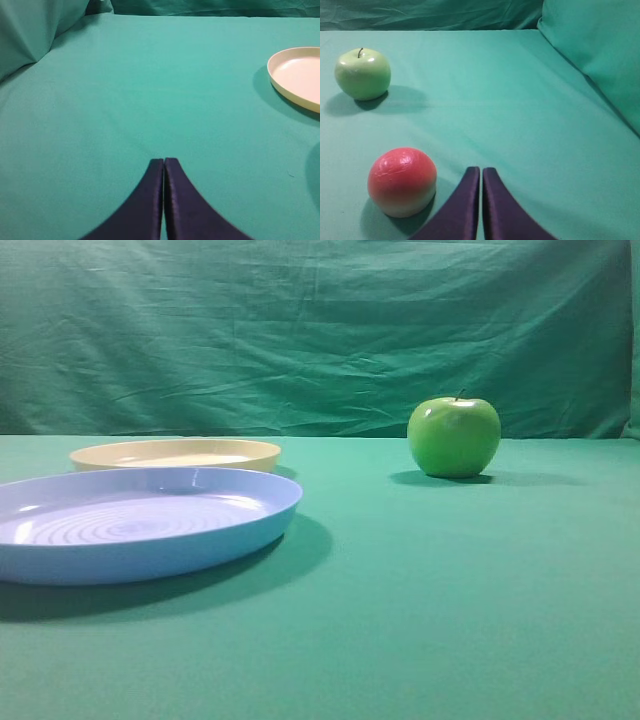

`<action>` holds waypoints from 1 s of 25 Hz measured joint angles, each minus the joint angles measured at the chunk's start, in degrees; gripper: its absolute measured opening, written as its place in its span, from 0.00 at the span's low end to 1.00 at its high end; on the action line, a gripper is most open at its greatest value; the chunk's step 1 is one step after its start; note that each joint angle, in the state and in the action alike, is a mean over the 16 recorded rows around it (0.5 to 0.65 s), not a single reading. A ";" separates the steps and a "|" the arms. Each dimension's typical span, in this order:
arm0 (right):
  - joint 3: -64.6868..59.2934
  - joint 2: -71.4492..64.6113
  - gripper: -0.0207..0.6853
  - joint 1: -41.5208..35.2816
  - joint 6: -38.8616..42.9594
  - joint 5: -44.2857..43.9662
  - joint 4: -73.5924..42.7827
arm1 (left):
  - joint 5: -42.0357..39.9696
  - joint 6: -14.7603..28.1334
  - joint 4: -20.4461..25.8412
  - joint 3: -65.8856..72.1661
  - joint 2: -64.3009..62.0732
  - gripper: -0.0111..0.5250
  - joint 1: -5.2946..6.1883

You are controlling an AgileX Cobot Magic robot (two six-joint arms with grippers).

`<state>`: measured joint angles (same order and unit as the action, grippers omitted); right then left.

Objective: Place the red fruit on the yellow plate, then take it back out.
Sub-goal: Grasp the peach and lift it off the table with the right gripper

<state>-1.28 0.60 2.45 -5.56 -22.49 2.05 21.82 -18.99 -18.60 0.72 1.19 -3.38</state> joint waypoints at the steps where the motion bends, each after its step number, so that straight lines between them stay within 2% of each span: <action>1: 0.00 0.00 0.03 0.00 0.00 0.00 0.00 | 0.00 0.00 0.00 0.00 0.00 0.02 0.00; 25: 0.58 -0.48 0.03 0.07 0.00 -0.25 0.00 | 0.00 0.11 0.00 0.00 0.00 0.02 0.00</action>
<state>-0.71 0.13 2.52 -5.56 -22.74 2.05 21.82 -18.88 -18.60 0.72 1.19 -3.38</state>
